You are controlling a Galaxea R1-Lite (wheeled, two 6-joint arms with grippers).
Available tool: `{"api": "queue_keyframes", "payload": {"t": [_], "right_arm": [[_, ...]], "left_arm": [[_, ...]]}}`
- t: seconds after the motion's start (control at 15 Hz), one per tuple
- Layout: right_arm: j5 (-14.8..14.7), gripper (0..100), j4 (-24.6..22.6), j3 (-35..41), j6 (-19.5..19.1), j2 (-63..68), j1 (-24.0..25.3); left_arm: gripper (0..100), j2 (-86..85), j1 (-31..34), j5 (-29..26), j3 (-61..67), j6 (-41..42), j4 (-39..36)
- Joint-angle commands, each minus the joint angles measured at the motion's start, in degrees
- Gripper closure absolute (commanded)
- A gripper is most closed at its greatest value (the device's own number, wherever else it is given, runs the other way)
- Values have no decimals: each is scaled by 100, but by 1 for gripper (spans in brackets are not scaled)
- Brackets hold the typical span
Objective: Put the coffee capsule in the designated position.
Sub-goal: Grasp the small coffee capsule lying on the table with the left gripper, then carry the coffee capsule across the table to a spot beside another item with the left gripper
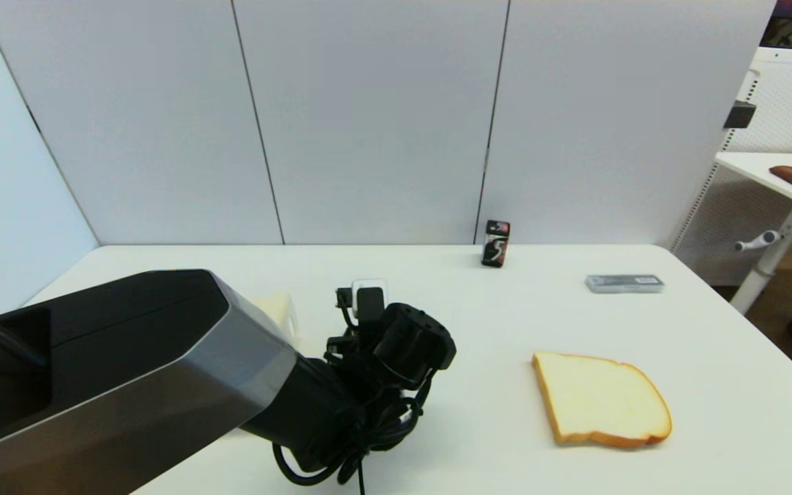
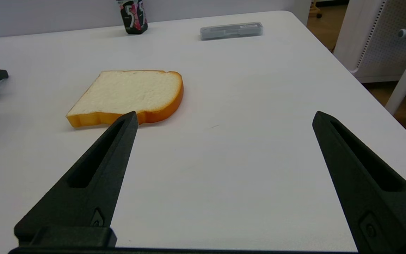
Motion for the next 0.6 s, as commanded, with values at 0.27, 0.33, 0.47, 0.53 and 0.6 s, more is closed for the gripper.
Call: {"api": "queue_keyframes", "payload": {"t": [0.27,0.33,0.47,0.53,0.6], "right_arm": [[0,0,-1,0,-5,7,1],[0,0,-1,0,3,7,1],[0,0,-1,0,3,7,1],[0,0,-1,0,3,7,1],[0,0,-1,0,3,7,1]], "left_arm": [[100,-681,77,37,-53,523,-75],[100,-786,121,37,-71,646,-84],[100,-900,156,37,-185,778,-84],[100,-962,182,37,-203,831,-84],[100,-1032,218,37,-220,892,-93]]}}
